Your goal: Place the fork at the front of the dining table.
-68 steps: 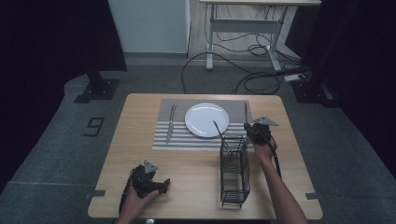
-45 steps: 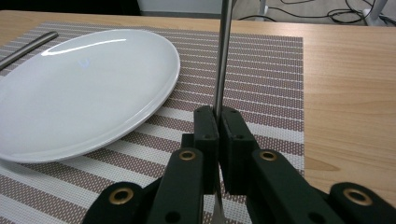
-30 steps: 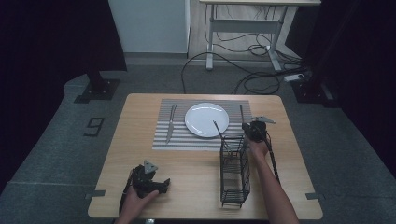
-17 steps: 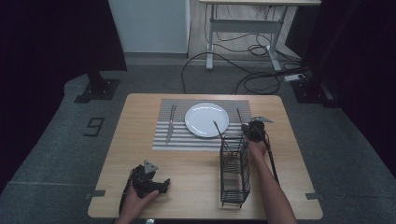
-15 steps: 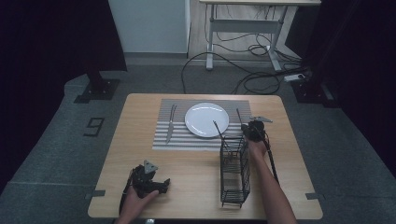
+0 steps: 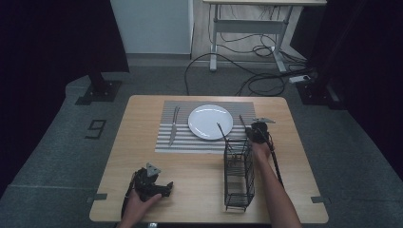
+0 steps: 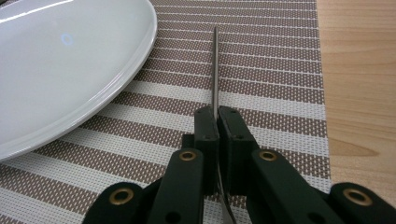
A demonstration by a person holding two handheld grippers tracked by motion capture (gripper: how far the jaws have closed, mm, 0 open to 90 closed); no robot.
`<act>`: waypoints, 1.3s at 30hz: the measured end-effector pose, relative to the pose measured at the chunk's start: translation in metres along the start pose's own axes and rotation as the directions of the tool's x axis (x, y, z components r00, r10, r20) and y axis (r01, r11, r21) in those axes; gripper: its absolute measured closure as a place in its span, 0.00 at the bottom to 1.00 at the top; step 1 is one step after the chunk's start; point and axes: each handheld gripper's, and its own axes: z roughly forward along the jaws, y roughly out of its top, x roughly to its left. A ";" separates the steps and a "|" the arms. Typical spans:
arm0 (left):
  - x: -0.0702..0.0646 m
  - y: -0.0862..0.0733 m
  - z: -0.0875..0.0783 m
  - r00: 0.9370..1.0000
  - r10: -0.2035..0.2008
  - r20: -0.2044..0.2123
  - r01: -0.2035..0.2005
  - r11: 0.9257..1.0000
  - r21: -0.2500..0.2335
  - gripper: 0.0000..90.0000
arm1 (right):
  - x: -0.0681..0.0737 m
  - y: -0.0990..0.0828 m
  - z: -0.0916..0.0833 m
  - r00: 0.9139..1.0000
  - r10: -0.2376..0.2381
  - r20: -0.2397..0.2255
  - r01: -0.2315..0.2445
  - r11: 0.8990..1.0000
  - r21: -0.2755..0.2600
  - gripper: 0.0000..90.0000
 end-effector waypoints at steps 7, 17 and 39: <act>0.000 0.000 0.000 1.000 0.000 0.000 0.000 1.000 0.000 0.00 | 0.000 0.000 0.000 1.000 0.001 -0.003 -0.001 1.000 0.002 0.96; 0.000 0.000 0.000 1.000 0.000 0.000 0.000 1.000 0.000 0.00 | -0.001 -0.001 -0.001 1.000 -0.006 -0.015 0.006 1.000 0.007 0.90; 0.000 0.000 0.000 1.000 0.000 0.000 0.000 1.000 0.000 0.00 | -0.012 -0.006 -0.015 1.000 -0.001 -0.017 0.000 1.000 -0.020 0.86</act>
